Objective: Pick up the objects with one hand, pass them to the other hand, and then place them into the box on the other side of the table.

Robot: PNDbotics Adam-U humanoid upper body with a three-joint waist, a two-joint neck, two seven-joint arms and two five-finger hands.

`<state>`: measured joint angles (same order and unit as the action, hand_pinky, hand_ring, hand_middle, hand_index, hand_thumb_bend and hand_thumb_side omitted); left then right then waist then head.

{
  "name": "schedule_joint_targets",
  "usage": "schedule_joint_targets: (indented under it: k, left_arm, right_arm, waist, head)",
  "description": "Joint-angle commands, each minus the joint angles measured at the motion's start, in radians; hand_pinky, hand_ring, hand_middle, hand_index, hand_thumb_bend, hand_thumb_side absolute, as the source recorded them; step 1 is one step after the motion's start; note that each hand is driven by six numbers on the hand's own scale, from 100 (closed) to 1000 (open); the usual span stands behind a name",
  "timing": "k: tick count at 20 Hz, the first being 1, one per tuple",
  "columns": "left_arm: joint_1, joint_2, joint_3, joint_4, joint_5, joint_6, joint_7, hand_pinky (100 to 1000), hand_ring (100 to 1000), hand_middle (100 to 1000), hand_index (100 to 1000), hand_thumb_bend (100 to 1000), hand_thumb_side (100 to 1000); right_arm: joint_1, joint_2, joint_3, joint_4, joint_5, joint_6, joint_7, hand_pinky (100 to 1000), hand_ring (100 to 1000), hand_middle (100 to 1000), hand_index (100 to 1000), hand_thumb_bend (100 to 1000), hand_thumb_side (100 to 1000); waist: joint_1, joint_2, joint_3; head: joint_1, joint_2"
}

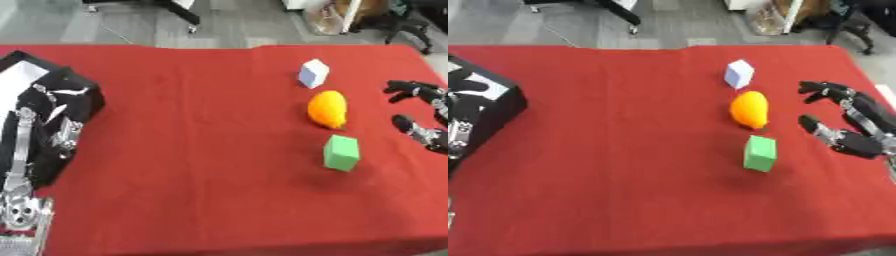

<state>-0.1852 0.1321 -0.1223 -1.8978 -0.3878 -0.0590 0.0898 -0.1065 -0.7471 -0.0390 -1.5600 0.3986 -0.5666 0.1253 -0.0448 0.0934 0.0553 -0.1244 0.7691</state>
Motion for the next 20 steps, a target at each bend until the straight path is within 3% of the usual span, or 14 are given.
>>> schedule_joint_targets:
  k: [1, 7, 20]
  left_arm:
    - [-0.008, 0.018, -0.005, -0.010, -0.002, -0.001, -0.006, 762, 578, 639, 857, 503, 839]
    - [-0.006, 0.018, -0.008, -0.010, -0.001, -0.001, -0.011, 762, 578, 639, 858, 500, 840]
    - [-0.003, 0.018, -0.012, -0.010, 0.001, -0.003, -0.018, 762, 579, 640, 859, 493, 844]
  right_arm:
    - [-0.032, -0.089, 0.032, 0.034, -0.011, -0.032, 0.039, 845, 764, 813, 967, 362, 962]
    - [-0.092, -0.121, 0.102, 0.105, -0.005, -0.074, 0.131, 850, 782, 827, 976, 333, 871]
    - [-0.180, -0.093, 0.185, 0.191, 0.099, -0.115, 0.285, 851, 813, 843, 994, 390, 921]
  waist:
    - [-0.001, -0.014, 0.001]
    - [-0.001, -0.017, 0.006]
    - [-0.002, -0.018, 0.011]
  head:
    - [-0.005, 0.001]
    - [-0.012, 0.001]
    - [-0.024, 0.001]
